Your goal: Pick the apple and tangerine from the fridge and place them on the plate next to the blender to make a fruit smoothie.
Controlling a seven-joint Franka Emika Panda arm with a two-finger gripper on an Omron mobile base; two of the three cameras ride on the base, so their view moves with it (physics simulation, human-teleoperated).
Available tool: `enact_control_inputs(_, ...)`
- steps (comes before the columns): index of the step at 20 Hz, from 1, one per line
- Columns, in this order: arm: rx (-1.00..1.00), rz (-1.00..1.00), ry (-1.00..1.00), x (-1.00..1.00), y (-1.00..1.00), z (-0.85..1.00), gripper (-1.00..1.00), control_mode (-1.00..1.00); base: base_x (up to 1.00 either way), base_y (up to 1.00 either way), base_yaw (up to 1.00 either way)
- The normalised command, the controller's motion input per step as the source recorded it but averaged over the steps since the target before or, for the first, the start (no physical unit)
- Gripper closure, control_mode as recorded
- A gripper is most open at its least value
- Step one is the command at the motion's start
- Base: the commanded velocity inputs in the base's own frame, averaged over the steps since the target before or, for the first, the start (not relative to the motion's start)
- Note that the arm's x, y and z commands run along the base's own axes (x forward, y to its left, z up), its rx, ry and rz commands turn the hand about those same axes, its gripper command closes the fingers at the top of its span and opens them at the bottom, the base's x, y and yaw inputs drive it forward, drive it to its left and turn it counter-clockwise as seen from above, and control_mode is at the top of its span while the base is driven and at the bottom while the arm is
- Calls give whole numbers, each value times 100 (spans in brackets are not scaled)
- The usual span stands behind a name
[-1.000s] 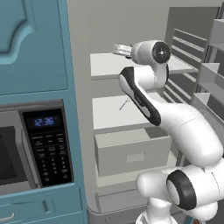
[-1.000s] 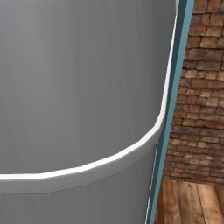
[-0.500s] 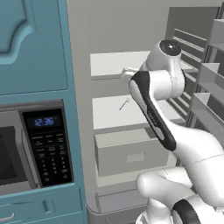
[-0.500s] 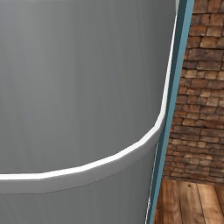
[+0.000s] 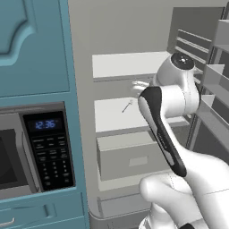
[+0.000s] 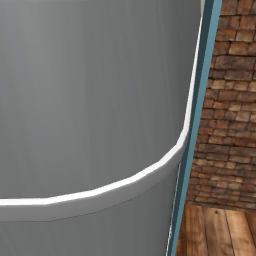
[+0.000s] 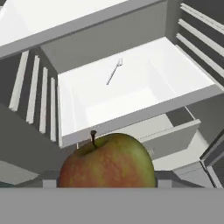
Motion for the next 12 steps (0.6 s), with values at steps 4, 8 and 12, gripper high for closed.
enact_control_inputs(4,2,0,0,-50,0,-4,100,100,-50,4,0)
enact_control_inputs(8,0,0,0,0,0,0,100,100,-87,80,4)
enact_control_inputs(12,0,0,0,0,0,0,100,100,-44,100,19)
